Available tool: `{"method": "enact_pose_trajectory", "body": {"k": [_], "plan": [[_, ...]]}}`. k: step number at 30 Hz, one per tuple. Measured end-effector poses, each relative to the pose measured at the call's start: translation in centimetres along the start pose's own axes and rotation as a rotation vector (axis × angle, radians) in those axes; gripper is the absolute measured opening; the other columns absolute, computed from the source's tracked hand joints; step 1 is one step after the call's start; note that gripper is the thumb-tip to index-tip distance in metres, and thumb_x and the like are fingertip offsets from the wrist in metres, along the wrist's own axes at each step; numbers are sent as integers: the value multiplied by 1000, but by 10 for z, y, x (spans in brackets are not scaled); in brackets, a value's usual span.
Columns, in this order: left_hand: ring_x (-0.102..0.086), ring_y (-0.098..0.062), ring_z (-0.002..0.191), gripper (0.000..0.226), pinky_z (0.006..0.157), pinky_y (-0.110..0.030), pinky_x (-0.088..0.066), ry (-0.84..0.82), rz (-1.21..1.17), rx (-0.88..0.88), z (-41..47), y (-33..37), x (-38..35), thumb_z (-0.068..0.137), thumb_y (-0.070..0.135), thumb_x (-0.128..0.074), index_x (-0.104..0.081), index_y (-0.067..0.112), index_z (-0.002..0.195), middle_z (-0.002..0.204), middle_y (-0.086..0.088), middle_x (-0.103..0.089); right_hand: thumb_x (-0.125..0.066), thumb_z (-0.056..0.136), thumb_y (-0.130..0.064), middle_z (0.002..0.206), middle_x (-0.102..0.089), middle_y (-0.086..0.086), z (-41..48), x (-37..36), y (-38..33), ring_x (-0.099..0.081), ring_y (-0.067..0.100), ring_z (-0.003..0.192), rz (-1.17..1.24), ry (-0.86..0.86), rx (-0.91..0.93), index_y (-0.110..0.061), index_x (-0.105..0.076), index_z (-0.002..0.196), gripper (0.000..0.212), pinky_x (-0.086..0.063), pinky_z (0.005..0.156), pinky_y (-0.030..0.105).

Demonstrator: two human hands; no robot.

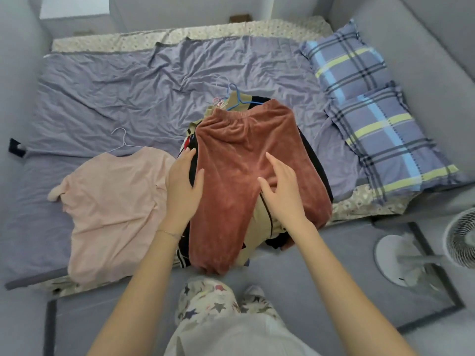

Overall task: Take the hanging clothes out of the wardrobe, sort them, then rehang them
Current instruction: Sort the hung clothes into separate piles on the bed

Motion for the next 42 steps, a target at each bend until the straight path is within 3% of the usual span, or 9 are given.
{"method": "enact_pose_trajectory", "body": {"k": [2, 6, 10, 17, 26, 31, 34, 38, 42], "plan": [[-49, -16, 128, 44, 111, -34, -36, -15, -16, -28, 1, 12, -11, 95, 10, -55, -49, 12, 138, 138, 3, -52, -59, 94, -19, 132, -39, -16, 10, 15, 10, -45, 18, 128, 17, 1, 23, -23, -40, 147, 56, -41, 108, 45], [-50, -22, 128, 44, 108, -48, -40, 10, -31, 38, 12, 21, -31, 94, 3, -56, -50, 7, 137, 137, -8, -55, -58, 96, -21, 138, -43, -15, 41, 31, 32, -32, 6, 134, 35, -20, 27, -25, -41, 146, 53, -39, 110, 40], [-50, -20, 128, 44, 109, -47, -39, 27, -28, 78, 39, 17, -56, 95, 6, -57, -50, 8, 138, 138, -6, -55, -57, 96, -17, 143, -47, -4, 91, 33, 44, -37, 14, 134, -41, -77, 53, -21, -42, 145, 52, -26, 113, 24], [-51, -20, 127, 42, 109, -47, -38, 49, -19, 180, 135, -46, -124, 95, 10, -57, -53, 9, 136, 135, -4, -58, -58, 95, -18, 140, -51, -6, 210, 12, 91, -42, 12, 129, -102, -116, 36, -25, -46, 142, 50, -29, 109, 22], [-56, -27, 116, 42, 102, -50, -41, -97, 210, 300, 268, -180, -205, 90, 10, -58, -54, 11, 132, 122, -6, -63, -64, 91, -25, 150, -43, 4, 387, -92, 180, -34, 23, 140, -326, -317, -12, -17, -40, 147, 61, -28, 116, 40], [-51, -35, 110, 35, 98, -45, -39, -213, 392, 366, 300, -221, -235, 94, 22, -59, -55, 10, 126, 116, -15, -61, -54, 96, -39, 158, -28, 6, 442, -130, 213, -21, 25, 147, -503, -397, -34, -21, -30, 152, 63, -18, 119, 46], [-50, -37, 107, 31, 102, -51, -38, -231, 496, 376, 303, -231, -242, 94, 26, -59, -57, 5, 116, 113, -17, -59, -49, 99, -41, 154, -32, 5, 454, -141, 229, -25, 24, 144, -555, -443, -63, -21, -32, 151, 59, -17, 119, 48], [-53, -34, 97, 23, 83, -47, -43, -277, 440, 451, 298, -233, -247, 95, 29, -58, -53, 6, 98, 102, -14, -58, -44, 101, -41, 154, -32, 6, 457, -144, 240, -25, 24, 144, -600, -465, -81, -22, -31, 151, 55, -12, 120, 47], [-55, -24, 88, 16, 76, -41, -46, -181, 335, 430, 287, -218, -232, 92, 28, -62, -56, 13, 92, 92, -4, -61, -45, 100, -42, 131, -51, 8, 453, -133, 235, -43, 28, 127, -548, -392, -55, -20, -46, 139, 45, -21, 115, 45]]}}
Point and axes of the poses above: each hand's wrist, its own z-axis towards the middle knuckle, its own x-axis out of the back of the hand, y = z × x, the point moved 6 cm from there along z, towards the middle knuckle
